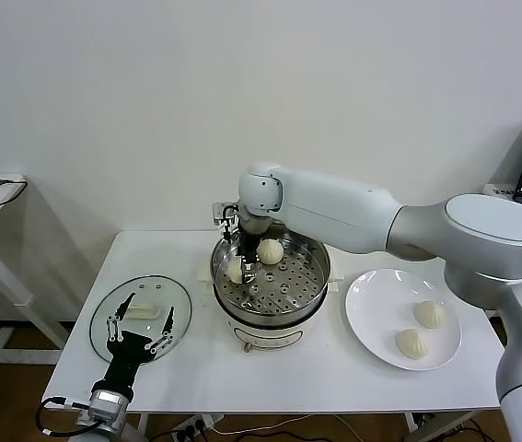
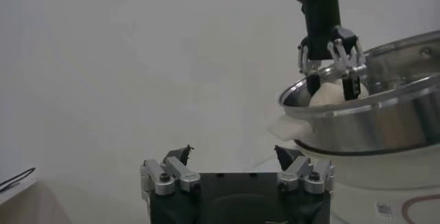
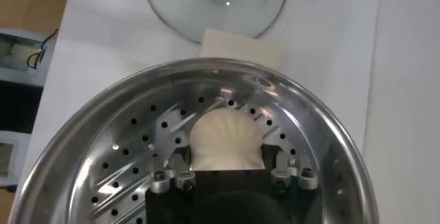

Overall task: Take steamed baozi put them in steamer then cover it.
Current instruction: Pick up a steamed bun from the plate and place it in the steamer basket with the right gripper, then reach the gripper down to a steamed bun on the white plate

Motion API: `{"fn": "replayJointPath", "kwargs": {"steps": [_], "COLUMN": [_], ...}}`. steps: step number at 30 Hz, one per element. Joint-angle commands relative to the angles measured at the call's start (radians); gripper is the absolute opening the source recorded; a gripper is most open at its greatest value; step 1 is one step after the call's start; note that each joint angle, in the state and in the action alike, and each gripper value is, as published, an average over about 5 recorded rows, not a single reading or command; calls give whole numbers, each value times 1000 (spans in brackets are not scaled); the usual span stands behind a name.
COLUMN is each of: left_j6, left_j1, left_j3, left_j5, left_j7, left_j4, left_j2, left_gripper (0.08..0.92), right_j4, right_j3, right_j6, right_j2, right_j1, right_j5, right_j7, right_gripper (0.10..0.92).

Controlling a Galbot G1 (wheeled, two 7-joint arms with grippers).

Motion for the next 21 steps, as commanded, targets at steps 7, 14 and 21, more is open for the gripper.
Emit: {"fn": "replayJointPath", "kwargs": {"steps": [7,14,21], "left_j6": [-2,2,7], "left_j1": [9,22,29], "left_j3": [0,14,5], "left_j5": [2,8,8], "left_j7": [0,-3,-3], "left_j4": [-6,-51,-89], "left_j2": [0,-5,-3], "left_gripper": [823,823,823], "right_j4": [109,372,556], "right_j3": [49,6,64], "right_j6": [20,92,210], "right_j2": [-165,-535,-913], "right_j1": [82,276,206], "right_j5": [25,91,-29], "right_j7": [-33,-121,-231], "right_gripper": [822,823,823]}}
